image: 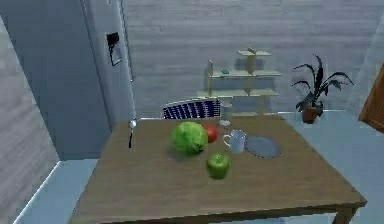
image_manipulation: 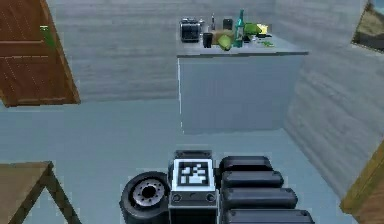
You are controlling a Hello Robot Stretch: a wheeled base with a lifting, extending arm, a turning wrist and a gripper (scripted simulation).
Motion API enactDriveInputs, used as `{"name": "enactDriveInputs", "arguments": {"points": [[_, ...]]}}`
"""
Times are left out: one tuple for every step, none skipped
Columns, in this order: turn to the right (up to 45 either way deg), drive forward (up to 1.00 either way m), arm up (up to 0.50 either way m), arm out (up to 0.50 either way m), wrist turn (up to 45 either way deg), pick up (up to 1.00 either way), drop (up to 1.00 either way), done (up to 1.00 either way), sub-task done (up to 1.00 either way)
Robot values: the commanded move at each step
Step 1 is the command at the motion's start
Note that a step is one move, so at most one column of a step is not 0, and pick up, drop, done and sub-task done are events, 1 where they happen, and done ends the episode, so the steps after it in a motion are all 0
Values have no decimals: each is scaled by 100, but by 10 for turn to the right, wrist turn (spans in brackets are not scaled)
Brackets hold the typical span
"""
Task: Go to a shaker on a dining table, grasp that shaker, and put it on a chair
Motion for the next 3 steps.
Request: {"name": "enactDriveInputs", "arguments": {"points": [[-450,0,0,0,0,0,0,0,0],[-270,0,0,0,0,0,0,0,0],[0,0,0,16,0,0,0,0,0]]}}
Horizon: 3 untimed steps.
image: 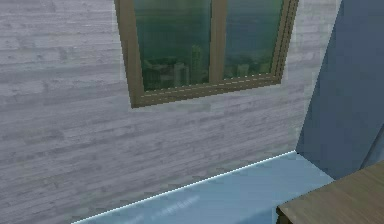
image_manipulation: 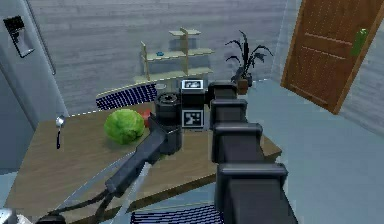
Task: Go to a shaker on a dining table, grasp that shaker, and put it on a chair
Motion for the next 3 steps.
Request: {"name": "enactDriveInputs", "arguments": {"points": [[0,0,0,0,450,0,0,0,0],[0,0,0,0,450,0,0,0,0],[0,0,0,0,360,0,0,0,0]]}}
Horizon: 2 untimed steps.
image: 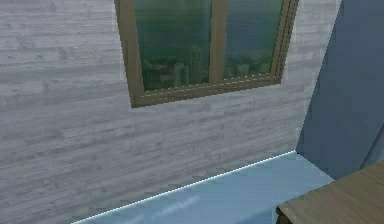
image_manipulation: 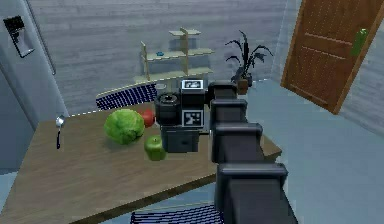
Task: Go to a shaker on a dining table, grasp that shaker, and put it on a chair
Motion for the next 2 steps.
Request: {"name": "enactDriveInputs", "arguments": {"points": [[0,0,-38,0,0,0,0,0,0],[0,0,-32,0,0,0,0,0,0]]}}
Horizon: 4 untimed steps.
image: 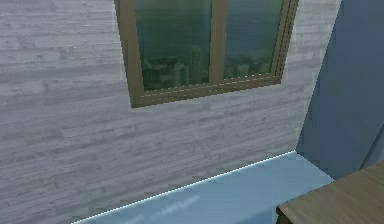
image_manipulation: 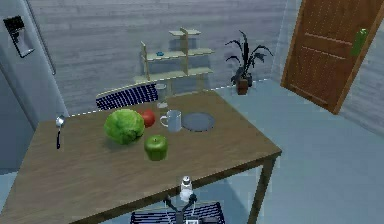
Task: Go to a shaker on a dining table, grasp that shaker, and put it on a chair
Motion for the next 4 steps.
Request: {"name": "enactDriveInputs", "arguments": {"points": [[0,0,0,0,0,0,100,0,0],[0,0,10,0,0,0,0,0,0],[0,0,0,-8,0,0,0,0,0],[0,0,0,0,0,0,0,100,0]]}}
